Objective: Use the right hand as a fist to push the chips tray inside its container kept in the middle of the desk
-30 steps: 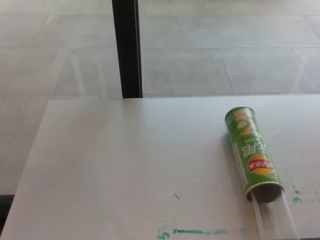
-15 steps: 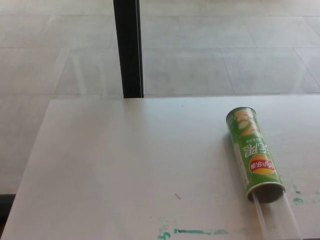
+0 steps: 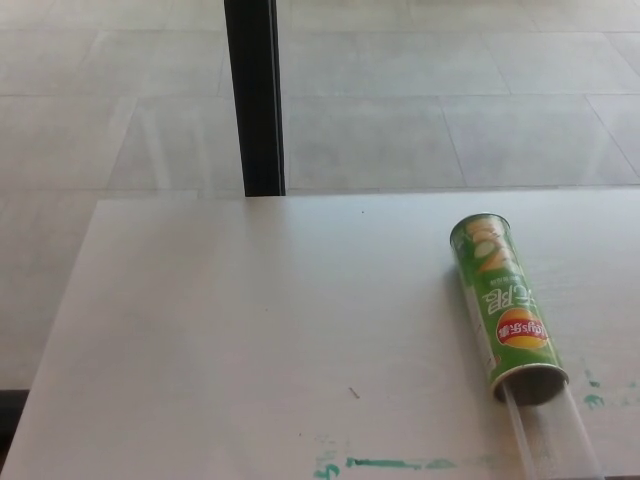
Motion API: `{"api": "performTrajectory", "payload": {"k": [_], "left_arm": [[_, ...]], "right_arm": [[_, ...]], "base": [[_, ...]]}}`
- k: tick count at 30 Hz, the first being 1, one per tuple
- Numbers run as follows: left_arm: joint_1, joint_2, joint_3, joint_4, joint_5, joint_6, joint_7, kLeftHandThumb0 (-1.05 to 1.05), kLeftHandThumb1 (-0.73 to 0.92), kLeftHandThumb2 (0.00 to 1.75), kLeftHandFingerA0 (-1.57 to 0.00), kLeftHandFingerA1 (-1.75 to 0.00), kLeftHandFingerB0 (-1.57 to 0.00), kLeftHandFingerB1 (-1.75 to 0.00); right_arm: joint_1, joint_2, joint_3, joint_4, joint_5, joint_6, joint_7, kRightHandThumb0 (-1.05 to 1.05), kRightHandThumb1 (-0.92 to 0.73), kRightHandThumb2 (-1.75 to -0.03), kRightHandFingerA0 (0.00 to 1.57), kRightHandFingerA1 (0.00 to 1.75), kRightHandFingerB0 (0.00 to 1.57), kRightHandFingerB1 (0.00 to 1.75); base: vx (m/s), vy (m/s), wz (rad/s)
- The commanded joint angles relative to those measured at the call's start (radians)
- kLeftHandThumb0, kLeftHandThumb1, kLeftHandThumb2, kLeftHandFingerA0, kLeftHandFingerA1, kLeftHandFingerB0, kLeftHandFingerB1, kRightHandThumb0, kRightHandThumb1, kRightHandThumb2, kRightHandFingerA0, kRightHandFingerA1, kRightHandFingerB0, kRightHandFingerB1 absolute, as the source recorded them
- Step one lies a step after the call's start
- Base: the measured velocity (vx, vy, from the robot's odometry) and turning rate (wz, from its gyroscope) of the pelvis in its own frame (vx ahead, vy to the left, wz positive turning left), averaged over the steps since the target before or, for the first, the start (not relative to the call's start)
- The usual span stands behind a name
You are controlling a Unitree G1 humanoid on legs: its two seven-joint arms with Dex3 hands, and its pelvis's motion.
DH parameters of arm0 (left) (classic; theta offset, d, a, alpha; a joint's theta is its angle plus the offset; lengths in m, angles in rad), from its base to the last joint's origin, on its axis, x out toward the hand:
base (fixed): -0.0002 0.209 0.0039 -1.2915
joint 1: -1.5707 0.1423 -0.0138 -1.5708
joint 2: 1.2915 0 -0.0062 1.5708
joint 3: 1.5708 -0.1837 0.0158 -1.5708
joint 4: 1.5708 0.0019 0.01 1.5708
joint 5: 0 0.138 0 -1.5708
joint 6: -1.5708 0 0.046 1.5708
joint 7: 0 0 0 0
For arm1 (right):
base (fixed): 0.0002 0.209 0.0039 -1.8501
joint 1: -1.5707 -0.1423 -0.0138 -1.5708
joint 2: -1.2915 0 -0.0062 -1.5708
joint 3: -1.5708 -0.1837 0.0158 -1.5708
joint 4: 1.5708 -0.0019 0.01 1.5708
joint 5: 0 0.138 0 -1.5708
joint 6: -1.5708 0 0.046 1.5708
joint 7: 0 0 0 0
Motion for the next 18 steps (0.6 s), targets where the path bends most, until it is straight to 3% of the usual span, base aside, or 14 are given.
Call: {"api": "performTrajectory", "payload": {"k": [1, 2, 3, 4, 5, 7, 10, 11, 13, 14, 15, 17, 18], "left_arm": [[-0.002, 0.009, 0.006, 0.005, -0.008, -0.019, 0.001, -0.97, 0.38, 1.27, -1.02, -1.35, -0.15, -0.82], [-0.002, 0.008, 0.012, 0.003, -0.016, -0.014, 0.001, -0.95, 0.42, 1.28, -0.98, -1.32, -0.1, -0.79], [-0.003, 0.009, 0.012, 0.003, -0.015, -0.011, 0.003, -1.05, 0.67, 0.96, -0.68, -1.39, -0.5, -1.15], [-0.004, 0.01, 0.01, 0.004, -0.012, -0.007, 0.007, -1.05, 0.67, 0.96, -0.68, -1.39, -0.5, -1.15], [-0.002, 0.011, 0.001, 0.005, 0.0, -0.022, 0.007, -0.97, 0.49, 1.33, -1.02, -1.34, -0.14, -0.81], [-0.005, 0.014, 0.0, 0.007, -0.001, -0.004, 0.007, -0.96, 0.38, 1.27, -0.97, -1.32, -0.1, -0.79], [-0.002, 0.009, -0.002, 0.003, 0.0, -0.021, 0.005, -1.05, 0.39, 1.3, -0.96, -1.34, -0.12, -0.83], [0.002, 0.01, -0.009, 0.0, 0.007, -0.026, 0.001, -0.86, 0.42, 1.27, -0.93, -1.26, -0.11, -0.77], [0.008, 0.012, -0.021, -0.005, 0.015, -0.034, -0.005, -0.86, 0.42, 1.27, -0.93, -1.26, -0.11, -0.77], [0.0, 0.011, -0.01, 0.004, 0.002, -0.023, 0.0, -1.05, 0.7, 0.93, -0.62, -1.29, -0.41, -1.05], [-0.001, 0.01, -0.005, 0.004, -0.005, -0.022, -0.002, -0.89, 0.46, 1.29, -0.78, -1.19, -0.01, -0.73], [-0.001, 0.008, 0.003, 0.002, -0.012, -0.021, -0.006, -0.89, 0.46, 1.29, -0.78, -1.19, -0.01, -0.73], [-0.005, 0.006, 0.008, 0.007, -0.015, -0.021, 0.004, -1.05, 0.69, 0.93, -0.66, -1.33, -0.41, -1.08]], "right_arm": [[0.023, 0.022, -0.031, -0.064, 0.07, -0.01, 0.089, -0.71, -0.92, -0.69, 0.82, 0.71, 0.63, 0.44], [0.025, 0.029, -0.031, -0.078, 0.059, -0.004, 0.093, -0.7, -0.92, -0.68, 0.83, 0.71, 0.64, 0.43], [0.027, 0.035, -0.03, -0.088, 0.057, -0.004, 0.095, -0.71, -0.92, -0.69, 0.84, 0.75, 0.65, 0.43], [0.03, 0.045, -0.031, -0.102, 0.054, -0.006, 0.1, -0.71, -0.92, -0.69, 0.84, 0.75, 0.65, 0.43], [0.028, 0.051, -0.026, -0.1, 0.05, -0.013, 0.1, -0.71, -0.92, -0.7, 0.84, 0.72, 0.63, 0.42], [0.03, 0.061, -0.014, -0.127, 0.046, 0.013, 0.144, -0.72, -0.92, -0.7, 0.82, 0.71, 0.63, 0.43], [0.024, 0.07, -0.013, -0.129, 0.04, 0.006, 0.159, -0.72, -0.92, -0.71, 0.82, 0.68, 0.61, 0.43], [0.024, 0.071, -0.011, -0.128, 0.037, 0.005, 0.164, -0.73, -0.92, -0.72, 0.81, 0.7, 0.61, 0.43], [0.023, 0.075, -0.011, -0.127, 0.032, 0.002, 0.175, -0.73, -0.92, -0.72, 0.81, 0.7, 0.61, 0.43], [0.021, 0.081, -0.009, -0.118, 0.029, -0.004, 0.166, -0.73, -0.92, -0.72, 0.81, 0.7, 0.61, 0.43], [0.02, 0.084, -0.01, -0.116, 0.03, -0.006, 0.167, -0.72, -0.92, -0.71, 0.81, 0.71, 0.62, 0.44], [0.018, 0.088, -0.012, -0.114, 0.032, -0.008, 0.171, -0.72, -0.92, -0.71, 0.81, 0.71, 0.62, 0.44], [0.008, 0.091, -0.011, -0.091, 0.044, -0.022, 0.155, -0.7, -0.92, -0.69, 0.83, 0.7, 0.64, 0.44]], "base": [[0.0, 0.0, 0.0], [0.0, 0.0, 0.0], [0.0, 0.0, 0.0], [0.0, 0.0, 0.0], [0.0, 0.0, 0.0], [0.0, 0.0, 0.0], [0.0, 0.0, 0.0], [0.0, 0.0, 0.0], [0.0, 0.0, 0.0], [0.0, 0.0, 0.0], [0.0, 0.0, 0.0], [0.0, 0.0, 0.0], [0.0, 0.0, 0.0]]}}
